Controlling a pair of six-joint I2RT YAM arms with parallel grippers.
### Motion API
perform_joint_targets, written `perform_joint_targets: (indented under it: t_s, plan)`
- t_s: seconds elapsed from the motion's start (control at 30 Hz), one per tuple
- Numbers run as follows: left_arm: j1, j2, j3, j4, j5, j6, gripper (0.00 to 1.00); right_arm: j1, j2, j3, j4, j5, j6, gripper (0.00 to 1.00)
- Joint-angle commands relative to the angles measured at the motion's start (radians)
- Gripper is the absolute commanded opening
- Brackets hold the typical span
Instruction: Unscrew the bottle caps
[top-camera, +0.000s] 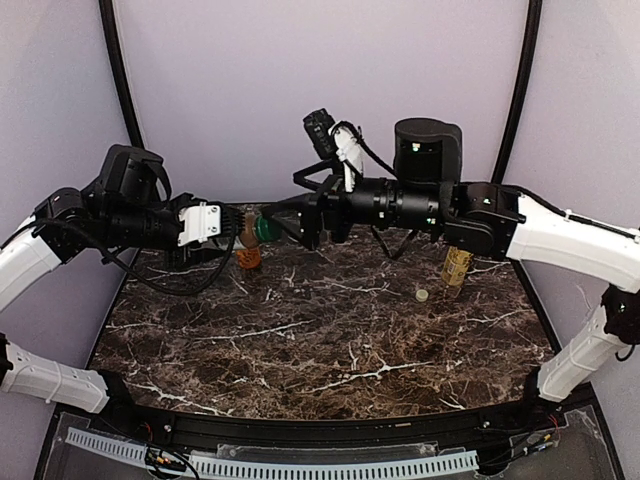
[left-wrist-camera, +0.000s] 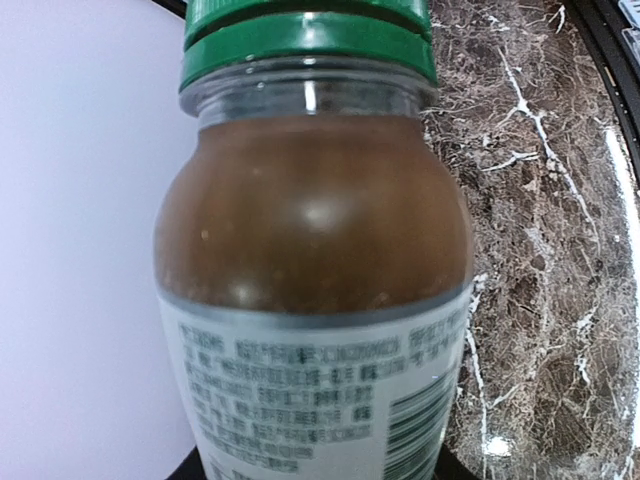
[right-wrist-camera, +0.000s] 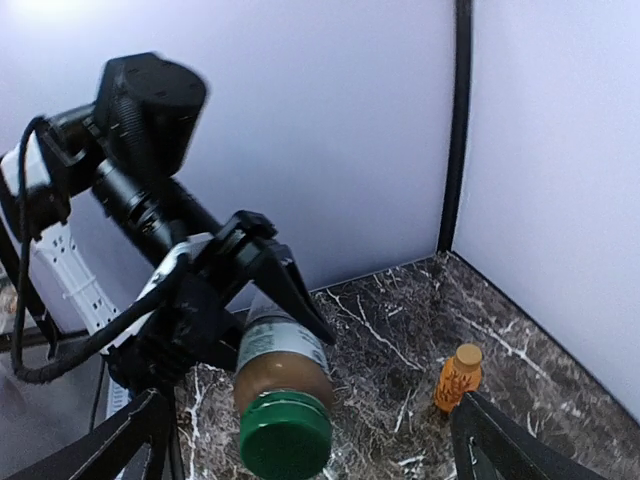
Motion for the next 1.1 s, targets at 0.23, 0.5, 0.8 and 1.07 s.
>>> perform_joint_targets:
  t_s: [0.23, 0.5, 0.8, 1.07]
  plan:
    - [-0.002, -0.015, -0.03, 0.091, -0.089, 0.007, 0.29, -0.106, 0.076, 0.017, 0.057, -0.147, 0.811, 0.98]
    - [-0.001, -0.021, -0.048, 0.107, -0.123, 0.021, 0.29, -0.092, 0.096, 0.0, 0.067, -0.151, 0.835, 0.76]
    - [-0.002, -0.019, -0.048, 0.116, -0.13, 0.026, 0.29, -0.088, 0.128, 0.009, 0.097, -0.186, 0.844, 0.66]
    - [-0.001, -0.019, -0.048, 0.117, -0.131, 0.031, 0.29, -0.088, 0.113, -0.018, 0.101, -0.17, 0.846, 0.57]
